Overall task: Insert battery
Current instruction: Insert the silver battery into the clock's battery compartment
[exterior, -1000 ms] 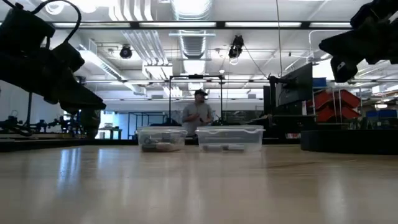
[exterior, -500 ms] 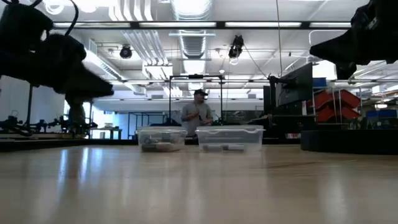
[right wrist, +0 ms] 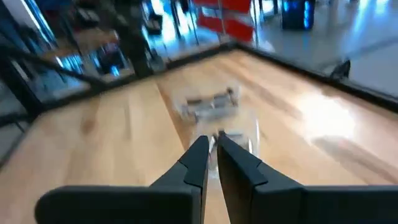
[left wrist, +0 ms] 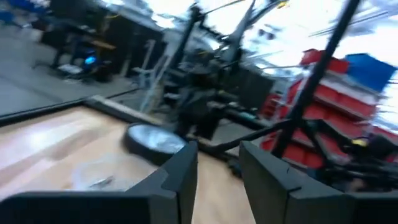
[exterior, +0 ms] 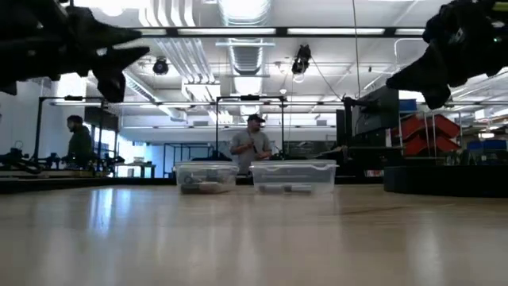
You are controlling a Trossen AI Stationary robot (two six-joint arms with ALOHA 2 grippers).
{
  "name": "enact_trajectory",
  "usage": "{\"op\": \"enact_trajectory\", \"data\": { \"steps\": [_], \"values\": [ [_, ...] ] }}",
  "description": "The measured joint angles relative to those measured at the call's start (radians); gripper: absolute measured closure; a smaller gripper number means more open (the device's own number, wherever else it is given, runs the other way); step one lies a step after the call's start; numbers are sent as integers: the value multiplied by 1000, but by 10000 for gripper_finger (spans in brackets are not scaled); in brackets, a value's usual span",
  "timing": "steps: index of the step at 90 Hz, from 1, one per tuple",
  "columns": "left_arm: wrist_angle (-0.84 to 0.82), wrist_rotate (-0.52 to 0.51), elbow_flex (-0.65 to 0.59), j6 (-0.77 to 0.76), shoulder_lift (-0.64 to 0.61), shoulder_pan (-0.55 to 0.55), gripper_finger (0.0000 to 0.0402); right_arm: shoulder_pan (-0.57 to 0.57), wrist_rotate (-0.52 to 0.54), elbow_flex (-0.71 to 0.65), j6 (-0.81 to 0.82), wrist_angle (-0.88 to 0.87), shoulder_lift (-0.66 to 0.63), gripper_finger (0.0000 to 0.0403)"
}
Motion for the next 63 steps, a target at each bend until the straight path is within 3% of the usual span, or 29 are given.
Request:
{"op": "enact_trajectory", "data": {
  "steps": [21, 41, 63],
  "values": [
    [32, -205, 68, 25, 218, -215, 335, 0, 7, 166, 192, -358, 275, 385],
    [-16, -421, 182, -10, 482, -397, 358, 28, 60, 171, 321, -364, 458, 385],
    [-58, -443, 306, -58, 708, -447, 376, 64, 101, 177, 414, -351, 628, 385]
  ]
}}
